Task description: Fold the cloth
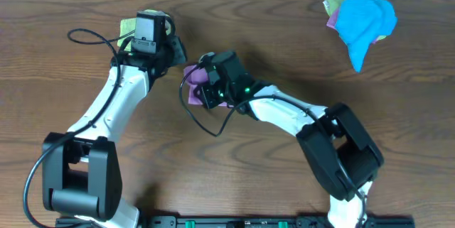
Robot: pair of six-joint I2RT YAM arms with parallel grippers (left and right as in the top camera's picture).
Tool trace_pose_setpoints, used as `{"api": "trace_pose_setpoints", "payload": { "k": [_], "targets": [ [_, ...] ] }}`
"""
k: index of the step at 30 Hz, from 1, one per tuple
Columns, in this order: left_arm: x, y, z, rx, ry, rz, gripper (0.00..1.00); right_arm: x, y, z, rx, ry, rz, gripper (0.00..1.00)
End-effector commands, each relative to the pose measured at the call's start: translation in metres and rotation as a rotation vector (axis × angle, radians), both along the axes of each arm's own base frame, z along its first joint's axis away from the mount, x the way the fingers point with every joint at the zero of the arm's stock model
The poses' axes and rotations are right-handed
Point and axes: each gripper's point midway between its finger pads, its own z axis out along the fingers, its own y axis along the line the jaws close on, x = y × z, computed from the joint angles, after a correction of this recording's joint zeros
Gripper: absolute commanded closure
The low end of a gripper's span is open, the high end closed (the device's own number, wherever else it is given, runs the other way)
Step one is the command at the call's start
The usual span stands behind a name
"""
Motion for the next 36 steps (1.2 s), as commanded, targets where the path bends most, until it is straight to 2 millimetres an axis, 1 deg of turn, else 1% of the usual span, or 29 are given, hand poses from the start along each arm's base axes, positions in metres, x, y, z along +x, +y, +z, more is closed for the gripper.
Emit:
{"api": "trace_pose_setpoints", "payload": {
  "k": [1,6,10,13,17,18,20,21,22,24,27,29,32,35,36],
  "targets": [
    [0.007,0.013,0.016,0.018,-0.043,0.021,0.94,-0.012,0.015,0.007,0.039,0.018,0.068,0.63],
    [0.009,0.025,0.016,0.019,-0.042,0.047,0.94,-0.025,0.02,0.006,0.048,0.057,0.106,0.59],
    [0.01,0.03,0.016,0.018,-0.043,0.058,0.94,-0.033,0.026,0.013,0.086,0.084,0.147,0.53],
    [0.011,0.031,0.017,0.017,-0.048,0.061,0.94,-0.033,0.027,0.018,0.095,0.078,0.151,0.52],
    [0.012,0.031,0.018,0.017,-0.05,0.061,0.94,-0.032,0.025,0.02,0.091,0.077,0.145,0.48],
    [0.012,0.031,0.018,0.017,-0.051,0.061,0.94,-0.03,0.023,0.021,0.084,0.072,0.136,0.44],
    [0.012,0.031,0.02,0.016,-0.056,0.061,0.94,-0.023,0.017,0.023,0.062,0.051,0.102,0.22],
    [0.011,0.031,0.022,0.016,-0.061,0.061,0.93,-0.018,0.012,0.025,0.049,0.039,0.081,0.08],
    [0.011,0.031,0.024,0.016,-0.065,0.062,0.89,-0.014,0.008,0.029,0.041,0.027,0.064,0.01],
    [0.011,0.032,0.031,0.014,-0.08,0.064,0.79,-0.007,-0.002,0.038,0.028,-0.005,0.049,0.01],
    [0.011,0.035,0.04,0.011,-0.101,0.069,0.67,0.001,-0.016,0.05,0.012,-0.033,0.027,0.01],
    [0.01,0.036,0.047,0.008,-0.116,0.073,0.62,0.004,-0.027,0.059,0.007,-0.04,0.011,0.01],
    [0.008,0.036,0.057,0.003,-0.136,0.072,0.46,0.009,-0.042,0.078,0.013,-0.055,-0.018,0.01],
    [0.003,0.034,0.06,-0.014,-0.126,0.067,0.33,0.011,-0.059,0.095,0.01,-0.068,-0.041,0.01],
    [0.0,0.032,0.06,-0.023,-0.117,0.061,0.3,0.011,-0.065,0.1,0.006,-0.068,-0.049,0.01]
  ]
}}
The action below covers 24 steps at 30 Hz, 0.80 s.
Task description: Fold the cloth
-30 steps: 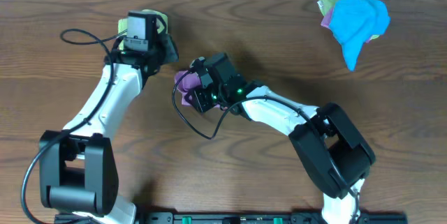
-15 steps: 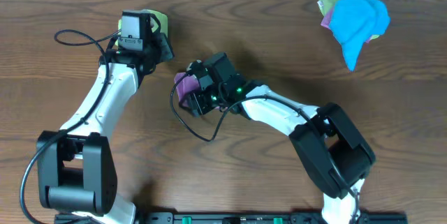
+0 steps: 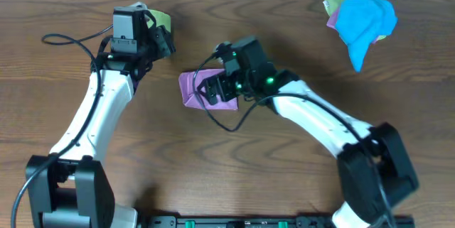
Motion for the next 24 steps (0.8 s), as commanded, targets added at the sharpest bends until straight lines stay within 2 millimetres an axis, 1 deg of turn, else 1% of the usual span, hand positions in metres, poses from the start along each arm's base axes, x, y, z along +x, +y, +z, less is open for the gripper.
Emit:
{"api": "trace_pose_setpoints", "payload": {
  "k": [1,3,5,7,11,13,16,20,24],
  "targets": [
    [-0.005,-0.004,0.016,-0.027,-0.011,-0.021,0.27,0.007,-0.02,0.034,0.001,-0.065,-0.014,0.01],
    [-0.012,-0.008,0.011,-0.062,0.032,-0.022,0.23,0.002,-0.042,0.042,-0.039,-0.06,-0.03,0.01],
    [-0.02,-0.017,0.007,-0.109,0.073,-0.054,0.2,-0.003,-0.068,0.044,-0.085,-0.026,-0.079,0.01],
    [-0.029,-0.023,0.002,-0.14,0.114,-0.075,0.16,-0.01,-0.093,0.049,-0.117,-0.004,-0.093,0.01],
    [-0.045,-0.028,-0.008,-0.169,0.197,-0.091,0.15,-0.023,-0.135,0.063,-0.153,-0.018,-0.125,0.01],
    [-0.053,-0.03,-0.012,-0.183,0.236,-0.091,0.15,-0.03,-0.151,0.07,-0.148,-0.037,-0.158,0.01],
    [-0.061,-0.035,-0.014,-0.219,0.275,-0.099,0.15,-0.049,-0.175,0.073,-0.139,-0.063,-0.214,0.01],
    [-0.065,-0.039,-0.015,-0.252,0.301,-0.095,0.14,-0.081,-0.198,0.068,-0.129,-0.093,-0.268,0.01],
    [-0.073,-0.04,-0.021,-0.281,0.346,-0.071,0.15,-0.111,-0.214,0.064,-0.092,-0.126,-0.347,0.01]
  ]
}}
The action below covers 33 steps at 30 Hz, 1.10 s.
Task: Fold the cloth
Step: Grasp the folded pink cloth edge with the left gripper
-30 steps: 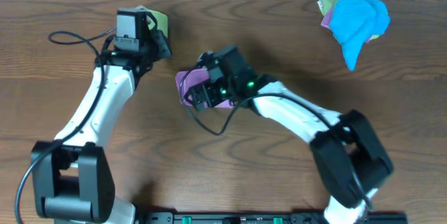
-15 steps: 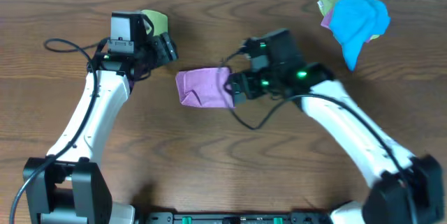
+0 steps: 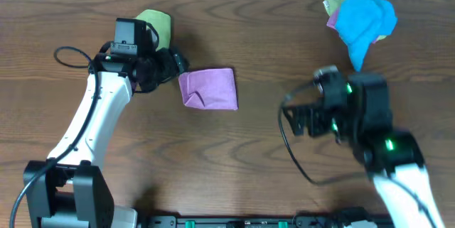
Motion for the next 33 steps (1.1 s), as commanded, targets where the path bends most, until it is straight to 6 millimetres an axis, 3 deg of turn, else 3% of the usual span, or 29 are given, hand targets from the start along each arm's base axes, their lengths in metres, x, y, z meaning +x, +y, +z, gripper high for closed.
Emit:
{"api": "trace_pose_setpoints", "payload": {
  "k": [1,13,25,33],
  "targets": [
    [-0.006,-0.006,0.007,-0.056,0.02,0.011,0.15,-0.021,-0.011,-0.003,0.028,-0.035,-0.052,0.0],
    [-0.044,-0.017,-0.041,-0.169,0.198,0.062,0.17,-0.073,-0.04,-0.019,0.048,-0.01,-0.249,0.01],
    [-0.063,-0.025,-0.084,-0.282,0.258,0.171,0.16,-0.074,-0.04,-0.02,0.073,0.006,-0.278,0.01],
    [-0.051,-0.024,-0.095,-0.294,0.192,0.253,0.07,-0.074,-0.04,-0.02,0.073,0.007,-0.278,0.01]
  ]
}}
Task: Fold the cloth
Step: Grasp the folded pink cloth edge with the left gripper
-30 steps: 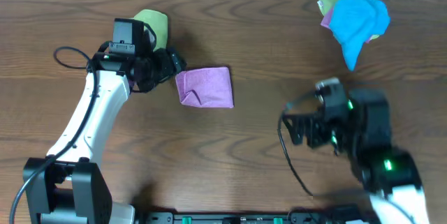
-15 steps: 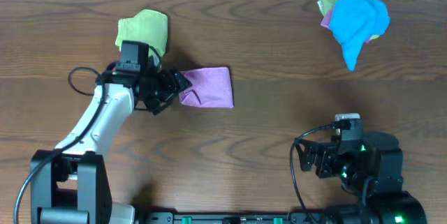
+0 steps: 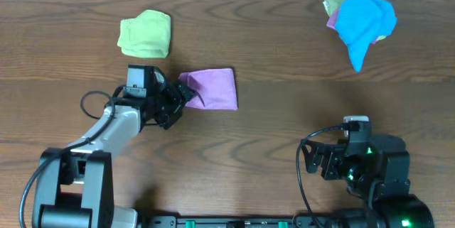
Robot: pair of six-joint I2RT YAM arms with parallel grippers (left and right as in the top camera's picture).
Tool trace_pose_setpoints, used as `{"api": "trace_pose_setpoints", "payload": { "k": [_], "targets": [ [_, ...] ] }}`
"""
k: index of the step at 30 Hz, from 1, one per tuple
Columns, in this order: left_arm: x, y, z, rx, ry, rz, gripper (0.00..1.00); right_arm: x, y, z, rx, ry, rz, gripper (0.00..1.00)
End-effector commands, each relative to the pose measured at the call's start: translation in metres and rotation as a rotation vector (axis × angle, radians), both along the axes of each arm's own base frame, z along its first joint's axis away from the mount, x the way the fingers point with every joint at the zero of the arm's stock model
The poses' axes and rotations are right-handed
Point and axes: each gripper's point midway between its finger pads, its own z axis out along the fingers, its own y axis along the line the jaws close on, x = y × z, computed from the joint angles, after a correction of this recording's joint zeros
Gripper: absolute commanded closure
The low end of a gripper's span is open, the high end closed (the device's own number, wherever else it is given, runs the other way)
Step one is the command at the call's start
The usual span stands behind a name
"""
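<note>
A purple cloth lies folded into a rough rectangle in the middle of the table. My left gripper sits low at the cloth's lower left corner, touching or just at its edge; the overhead view does not show how its fingers stand. My right gripper is drawn back to the near right, far from the cloth, its fingers spread with nothing between them.
A folded yellow-green cloth lies at the back left. A heap of blue, yellow and pink cloths sits at the back right. Cables loop beside both arms on the wooden table.
My left gripper has moved from the cloth's upper left side to its lower left corner. The right arm has pulled further back, to the near right. The purple cloth lies as before.
Both grippers were first over the purple cloth, with the left arm covering the green cloth. Then the left gripper stood at the green cloth and the right on the purple one. The right arm then withdrew from a folded purple cloth, and the left gripper is now at its corner.
</note>
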Motion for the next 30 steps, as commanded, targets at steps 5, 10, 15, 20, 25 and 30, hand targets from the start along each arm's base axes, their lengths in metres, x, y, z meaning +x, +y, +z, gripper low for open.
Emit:
{"api": "trace_pose_setpoints", "payload": {
  "k": [5,10,15,20,25,30],
  "targets": [
    [0.005,0.0,-0.004,0.047,0.004,0.079,0.06,-0.001,-0.003,-0.004,0.003,0.01,-0.026,0.01],
    [0.007,-0.008,-0.014,0.052,0.017,0.092,0.07,-0.001,-0.003,-0.004,0.004,0.01,-0.026,0.01],
    [0.015,-0.013,-0.019,0.028,0.011,0.109,0.1,-0.001,-0.003,-0.004,0.003,0.01,-0.026,0.01],
    [0.024,-0.014,-0.02,0.026,-0.017,0.124,0.14,-0.001,-0.003,-0.004,0.003,0.01,-0.026,0.01],
    [0.022,-0.022,-0.036,0.025,0.01,0.114,0.25,-0.001,-0.003,-0.004,0.003,0.01,-0.026,0.01],
    [0.03,-0.038,-0.045,-0.001,-0.023,0.087,0.59,-0.001,-0.003,-0.004,0.003,0.01,-0.026,0.01]
  ]
}}
